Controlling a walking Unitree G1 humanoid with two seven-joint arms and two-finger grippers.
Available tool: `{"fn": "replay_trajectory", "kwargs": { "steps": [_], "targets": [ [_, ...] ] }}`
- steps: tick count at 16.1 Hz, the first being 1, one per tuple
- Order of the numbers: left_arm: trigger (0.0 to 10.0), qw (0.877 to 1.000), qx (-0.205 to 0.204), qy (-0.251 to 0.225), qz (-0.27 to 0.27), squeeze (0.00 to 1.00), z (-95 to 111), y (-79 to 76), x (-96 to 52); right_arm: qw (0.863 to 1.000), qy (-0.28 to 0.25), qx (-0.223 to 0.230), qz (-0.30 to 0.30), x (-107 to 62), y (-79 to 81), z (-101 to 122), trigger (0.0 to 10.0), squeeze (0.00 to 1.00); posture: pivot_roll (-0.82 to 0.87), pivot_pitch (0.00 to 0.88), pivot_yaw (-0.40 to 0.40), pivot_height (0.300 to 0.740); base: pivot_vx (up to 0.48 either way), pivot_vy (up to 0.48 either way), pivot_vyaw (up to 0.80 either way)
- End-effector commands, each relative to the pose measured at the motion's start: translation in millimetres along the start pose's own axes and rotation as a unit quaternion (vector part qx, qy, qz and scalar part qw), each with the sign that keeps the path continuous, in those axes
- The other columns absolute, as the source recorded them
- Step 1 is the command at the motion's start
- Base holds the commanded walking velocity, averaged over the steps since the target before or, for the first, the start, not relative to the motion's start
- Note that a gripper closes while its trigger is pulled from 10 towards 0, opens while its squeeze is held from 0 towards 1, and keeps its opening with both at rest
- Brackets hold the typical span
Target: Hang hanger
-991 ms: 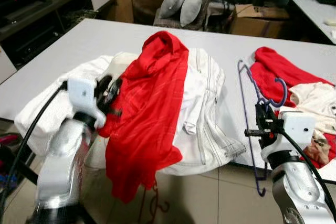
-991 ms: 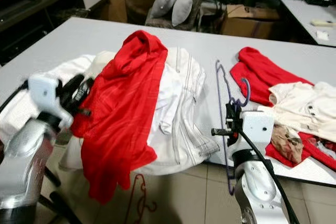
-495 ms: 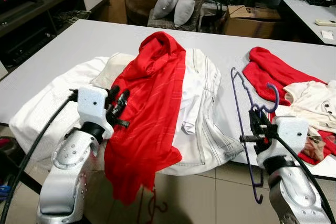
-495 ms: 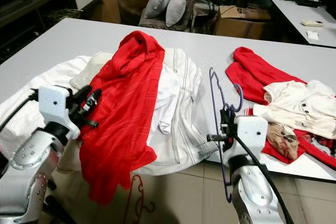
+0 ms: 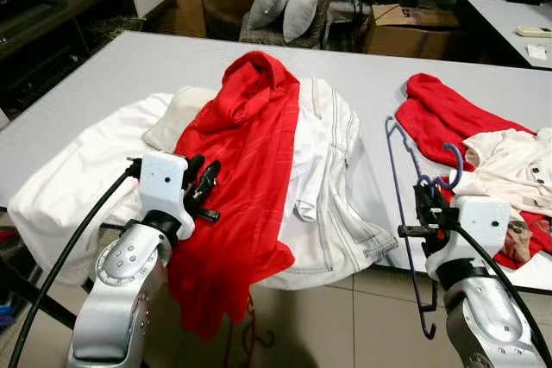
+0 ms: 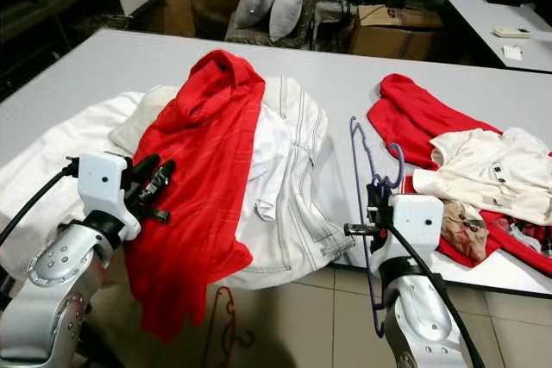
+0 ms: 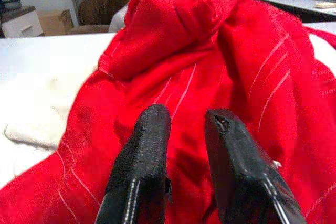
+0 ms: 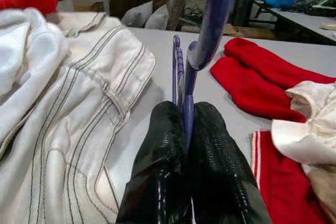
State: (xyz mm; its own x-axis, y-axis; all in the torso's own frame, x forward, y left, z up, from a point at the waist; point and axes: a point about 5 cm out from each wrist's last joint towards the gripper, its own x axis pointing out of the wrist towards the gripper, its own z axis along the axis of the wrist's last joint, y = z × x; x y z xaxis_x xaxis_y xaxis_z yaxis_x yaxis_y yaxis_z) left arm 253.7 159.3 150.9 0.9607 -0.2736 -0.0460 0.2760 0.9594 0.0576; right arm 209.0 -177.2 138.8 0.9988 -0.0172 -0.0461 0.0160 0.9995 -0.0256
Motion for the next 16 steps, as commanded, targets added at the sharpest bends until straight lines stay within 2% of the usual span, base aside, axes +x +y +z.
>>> {"fn": "replay_trajectory", "kwargs": {
  "steps": [1,6,11,13,16],
  "targets": [
    [10.0,1.000,0.005,0.001,0.001,0.00,1.1,-2.4,-1.6,1.000,0.005,0.000,0.000,0.8,-1.4,-0.8,10.0,0.00,0.02,0.000,0.005,0.740,-0.240,0.000,0.00],
    [10.0,1.000,0.016,0.021,-0.002,0.00,-6.2,-4.8,0.1,1.000,0.022,-0.004,-0.015,2.3,-5.4,-6.6,10.0,0.00,0.02,0.000,0.008,0.740,0.000,0.000,0.00],
    [10.0,1.000,0.010,0.020,-0.005,0.00,-9.9,-8.1,-0.9,0.999,0.032,-0.009,-0.020,0.5,-6.1,-9.5,10.0,0.00,0.02,0.000,0.009,0.740,0.000,0.000,0.00],
    [10.0,1.000,0.008,0.022,-0.005,0.00,-12.7,-10.3,-2.1,0.998,0.033,-0.040,-0.022,1.4,-8.1,-10.6,10.0,0.00,0.02,0.000,0.002,0.740,0.000,0.000,0.00],
    [10.0,1.000,0.007,0.024,-0.005,0.00,-15.3,-11.2,-3.9,0.997,0.035,-0.058,-0.021,3.6,-9.3,-10.3,10.0,0.00,0.01,0.000,-0.006,0.740,0.000,0.000,0.00]
  ]
}}
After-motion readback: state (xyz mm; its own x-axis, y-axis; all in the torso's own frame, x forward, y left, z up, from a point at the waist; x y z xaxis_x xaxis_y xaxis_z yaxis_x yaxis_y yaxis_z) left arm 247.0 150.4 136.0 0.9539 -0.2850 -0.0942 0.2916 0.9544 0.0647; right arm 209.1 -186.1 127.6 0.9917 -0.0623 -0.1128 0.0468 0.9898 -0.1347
